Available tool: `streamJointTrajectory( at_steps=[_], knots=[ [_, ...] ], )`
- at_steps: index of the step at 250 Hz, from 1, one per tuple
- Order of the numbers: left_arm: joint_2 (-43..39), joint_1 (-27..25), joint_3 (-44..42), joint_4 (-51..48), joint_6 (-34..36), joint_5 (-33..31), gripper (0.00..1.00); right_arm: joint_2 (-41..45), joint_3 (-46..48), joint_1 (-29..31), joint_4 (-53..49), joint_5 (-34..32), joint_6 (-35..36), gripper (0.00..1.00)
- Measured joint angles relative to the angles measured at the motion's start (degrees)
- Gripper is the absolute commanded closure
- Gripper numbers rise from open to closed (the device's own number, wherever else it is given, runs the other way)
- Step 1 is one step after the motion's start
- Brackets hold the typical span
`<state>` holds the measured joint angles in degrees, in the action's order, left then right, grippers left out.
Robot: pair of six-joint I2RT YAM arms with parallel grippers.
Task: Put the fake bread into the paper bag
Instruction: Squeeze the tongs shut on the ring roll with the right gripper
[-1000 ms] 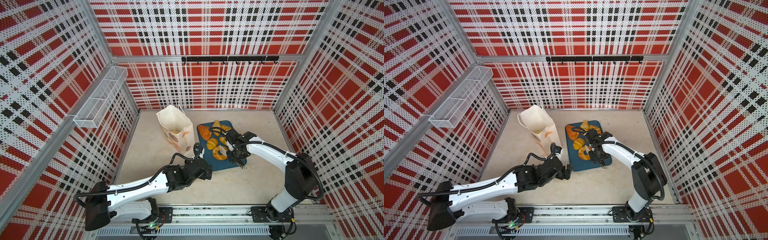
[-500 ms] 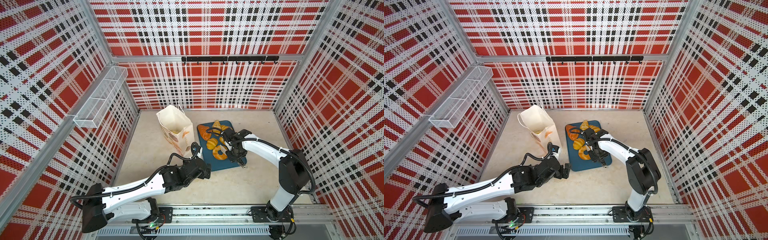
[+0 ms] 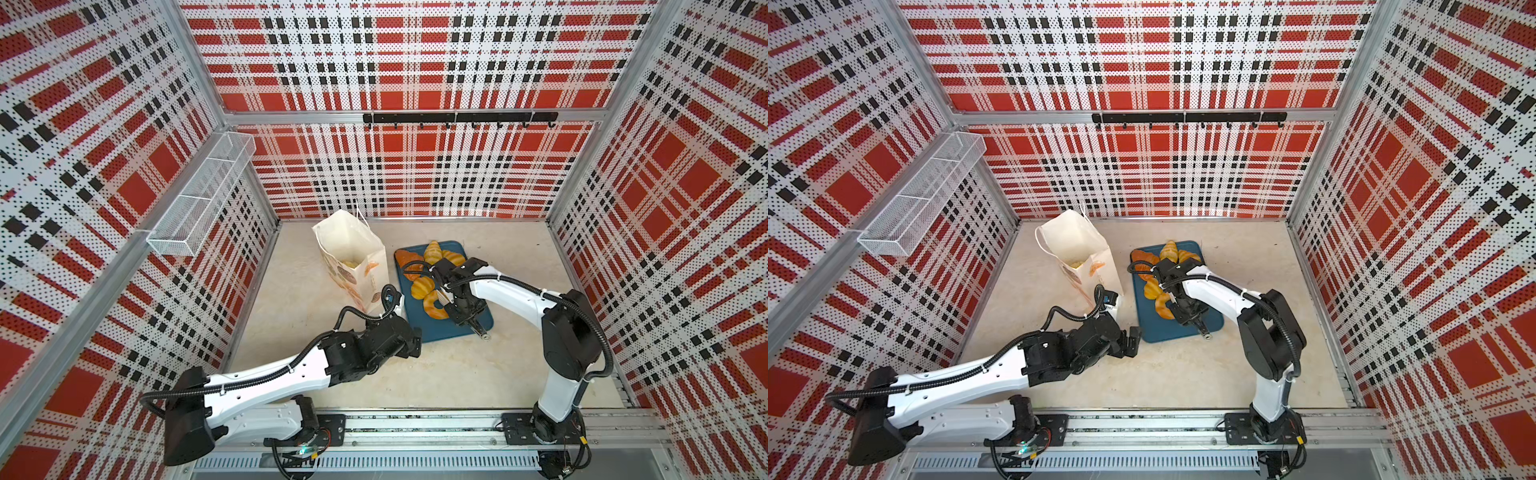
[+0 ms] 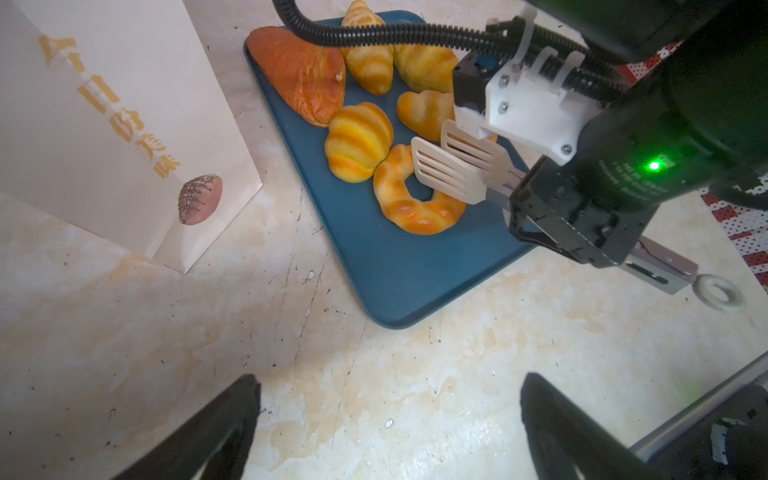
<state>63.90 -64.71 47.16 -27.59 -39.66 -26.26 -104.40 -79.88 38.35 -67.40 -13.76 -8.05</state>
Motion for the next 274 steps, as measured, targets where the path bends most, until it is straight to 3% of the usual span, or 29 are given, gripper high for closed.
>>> streamJointTrajectory(
  at_steps=[78, 274],
  knots=[
    [-2.1, 0.0, -1.0, -0.2, -0.4, -0.5, 0.01, 0.0, 0.0, 0.0, -1.1, 0.0, 0.2, 0.72],
    [-4.9, 0.0, -1.6, -1.2, -0.5, -1.2, 0.0, 7.6, 2.0, -0.1, 0.3, 2.1, -0.5, 0.75]
  ],
)
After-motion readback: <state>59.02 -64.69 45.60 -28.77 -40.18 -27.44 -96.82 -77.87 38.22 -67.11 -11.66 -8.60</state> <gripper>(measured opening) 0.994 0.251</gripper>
